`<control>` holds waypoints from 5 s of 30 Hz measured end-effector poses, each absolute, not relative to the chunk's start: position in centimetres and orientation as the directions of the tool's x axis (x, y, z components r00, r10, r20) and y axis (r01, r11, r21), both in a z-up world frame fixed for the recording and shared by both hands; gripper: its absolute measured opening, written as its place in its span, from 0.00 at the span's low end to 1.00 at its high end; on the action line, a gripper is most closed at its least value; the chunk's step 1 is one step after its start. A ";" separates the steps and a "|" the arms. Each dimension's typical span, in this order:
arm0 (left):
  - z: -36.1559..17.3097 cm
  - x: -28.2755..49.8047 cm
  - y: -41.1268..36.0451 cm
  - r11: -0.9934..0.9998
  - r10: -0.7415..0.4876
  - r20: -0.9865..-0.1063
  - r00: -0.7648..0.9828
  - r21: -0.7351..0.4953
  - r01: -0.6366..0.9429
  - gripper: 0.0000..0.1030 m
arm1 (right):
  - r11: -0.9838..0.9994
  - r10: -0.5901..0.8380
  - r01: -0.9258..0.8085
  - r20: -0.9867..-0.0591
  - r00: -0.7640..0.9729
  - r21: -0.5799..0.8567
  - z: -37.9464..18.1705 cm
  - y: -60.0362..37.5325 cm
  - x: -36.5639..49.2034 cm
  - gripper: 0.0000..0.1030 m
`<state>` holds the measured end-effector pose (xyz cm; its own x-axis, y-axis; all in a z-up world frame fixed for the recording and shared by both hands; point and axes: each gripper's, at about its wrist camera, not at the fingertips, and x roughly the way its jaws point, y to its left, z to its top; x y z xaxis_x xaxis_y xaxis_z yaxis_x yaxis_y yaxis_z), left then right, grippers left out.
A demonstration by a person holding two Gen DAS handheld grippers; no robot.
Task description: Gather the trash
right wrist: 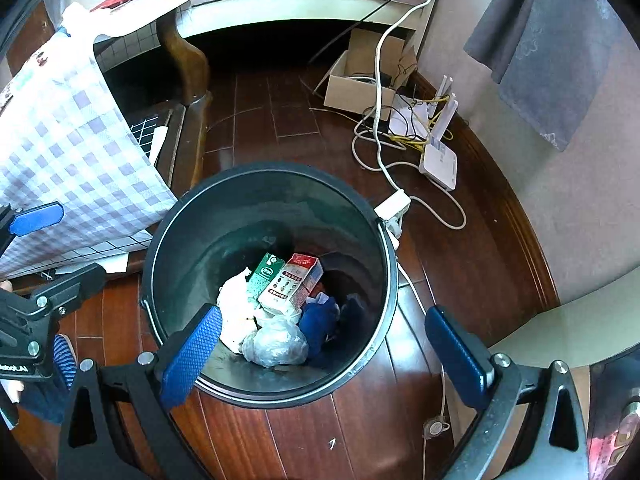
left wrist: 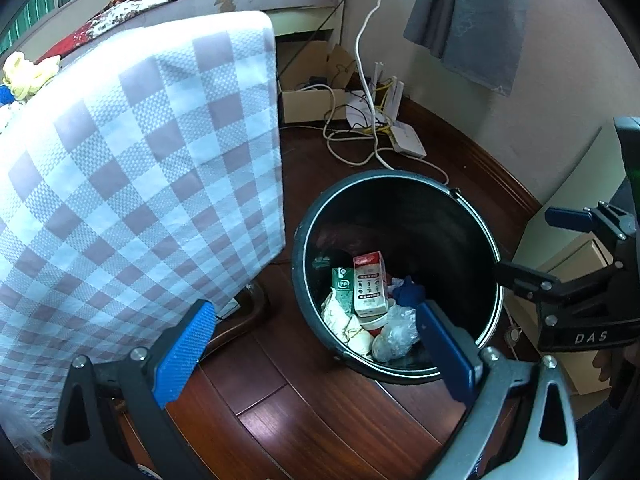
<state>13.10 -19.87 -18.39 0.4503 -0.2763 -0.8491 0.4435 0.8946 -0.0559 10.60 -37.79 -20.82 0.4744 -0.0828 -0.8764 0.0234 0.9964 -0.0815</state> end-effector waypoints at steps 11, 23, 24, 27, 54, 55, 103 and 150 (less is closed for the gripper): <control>-17.3 12.6 -19.4 0.896 -0.271 -0.838 0.473 -0.040 0.442 0.98 | 0.997 -0.076 0.014 -0.860 0.504 -0.080 -19.5 -37.4 10.0 0.99; -13.2 11.6 -16.1 0.918 -0.257 -0.796 0.548 -0.023 0.397 0.98 | 0.999 -0.030 -0.006 -0.787 0.616 -0.043 -14.6 -35.0 9.5 0.99; -12.6 11.4 -15.6 0.921 -0.258 -0.787 0.560 -0.025 0.388 0.98 | 0.999 -0.025 -0.009 -0.776 0.630 -0.039 -14.1 -34.7 9.5 0.99; -11.1 11.1 -14.3 0.930 -0.257 -0.763 0.593 -0.029 0.366 0.98 | 1.000 0.008 -0.023 -0.738 0.674 -0.010 -12.4 -33.8 9.4 0.99; -1.7 15.7 5.8 0.999 0.024 -0.635 0.772 0.053 0.012 0.98 | 0.975 0.161 -0.215 -0.494 0.855 -0.055 -0.2 -14.9 18.0 0.99; -1.5 16.1 7.1 0.999 0.035 -0.634 0.772 0.050 -0.003 0.98 | 0.972 0.181 -0.230 -0.489 0.853 -0.041 0.0 -14.1 18.6 0.99; -8.4 32.5 19.7 0.996 0.093 -0.733 0.674 0.067 -0.065 0.56 | 0.929 0.265 -0.370 -0.665 0.698 -0.018 -5.8 -0.4 40.6 0.43; -4.1 13.2 4.8 0.997 -0.023 -0.682 0.731 0.043 0.071 0.55 | 0.954 0.233 -0.299 -0.575 0.784 -0.021 -4.0 -17.8 15.5 0.43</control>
